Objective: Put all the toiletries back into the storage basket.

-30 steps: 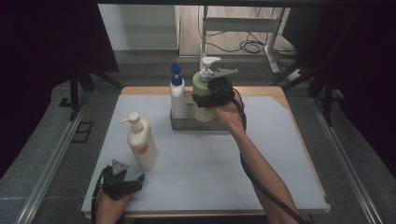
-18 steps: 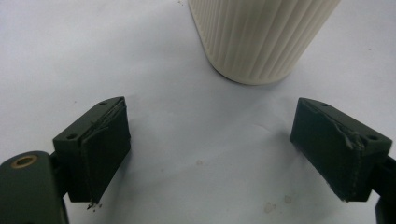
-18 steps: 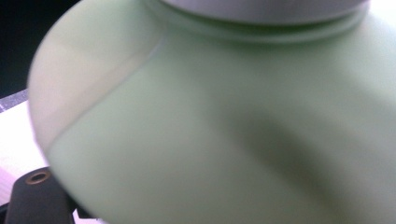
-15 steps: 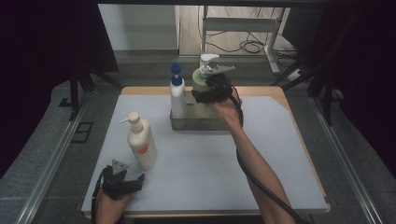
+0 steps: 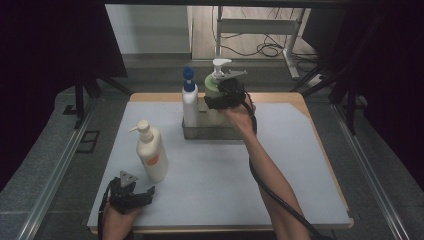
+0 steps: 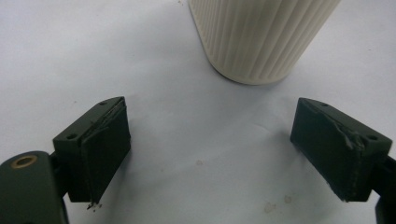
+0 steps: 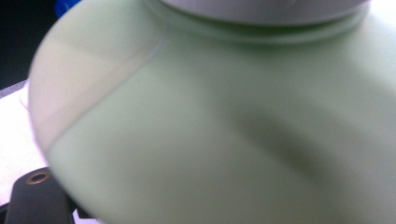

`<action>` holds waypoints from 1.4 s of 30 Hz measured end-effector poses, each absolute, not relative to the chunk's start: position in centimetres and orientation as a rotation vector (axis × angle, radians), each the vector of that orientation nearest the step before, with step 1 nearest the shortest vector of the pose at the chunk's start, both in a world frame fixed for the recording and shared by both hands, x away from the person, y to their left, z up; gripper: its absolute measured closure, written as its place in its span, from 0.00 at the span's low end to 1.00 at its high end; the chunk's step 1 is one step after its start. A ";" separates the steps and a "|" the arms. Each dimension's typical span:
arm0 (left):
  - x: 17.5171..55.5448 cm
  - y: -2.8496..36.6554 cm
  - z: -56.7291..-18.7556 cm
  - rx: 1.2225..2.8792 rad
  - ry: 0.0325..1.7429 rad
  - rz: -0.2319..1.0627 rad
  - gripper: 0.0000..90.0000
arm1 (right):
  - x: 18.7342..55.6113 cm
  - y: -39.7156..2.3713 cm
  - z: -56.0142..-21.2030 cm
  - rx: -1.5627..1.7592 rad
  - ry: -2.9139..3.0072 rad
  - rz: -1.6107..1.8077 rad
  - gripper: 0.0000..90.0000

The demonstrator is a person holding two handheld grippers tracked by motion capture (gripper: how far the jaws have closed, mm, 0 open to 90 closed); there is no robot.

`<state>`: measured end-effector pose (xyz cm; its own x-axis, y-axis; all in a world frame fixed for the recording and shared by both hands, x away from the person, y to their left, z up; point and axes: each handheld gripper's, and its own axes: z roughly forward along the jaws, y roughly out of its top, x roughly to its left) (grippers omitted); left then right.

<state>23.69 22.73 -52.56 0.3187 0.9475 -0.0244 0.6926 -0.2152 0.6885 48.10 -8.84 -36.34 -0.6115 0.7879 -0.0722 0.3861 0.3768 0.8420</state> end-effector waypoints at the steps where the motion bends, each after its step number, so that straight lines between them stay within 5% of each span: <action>1: 23.7 22.7 -52.6 1.987 1.443 0.548 0.13 | 48.2 -8.8 -36.5 1.016 2.176 1.145 0.14; 42: 23.7 22.7 -52.5 1.989 1.443 0.548 0.13 | 49.0 -8.1 -40.6 1.042 2.312 1.078 0.14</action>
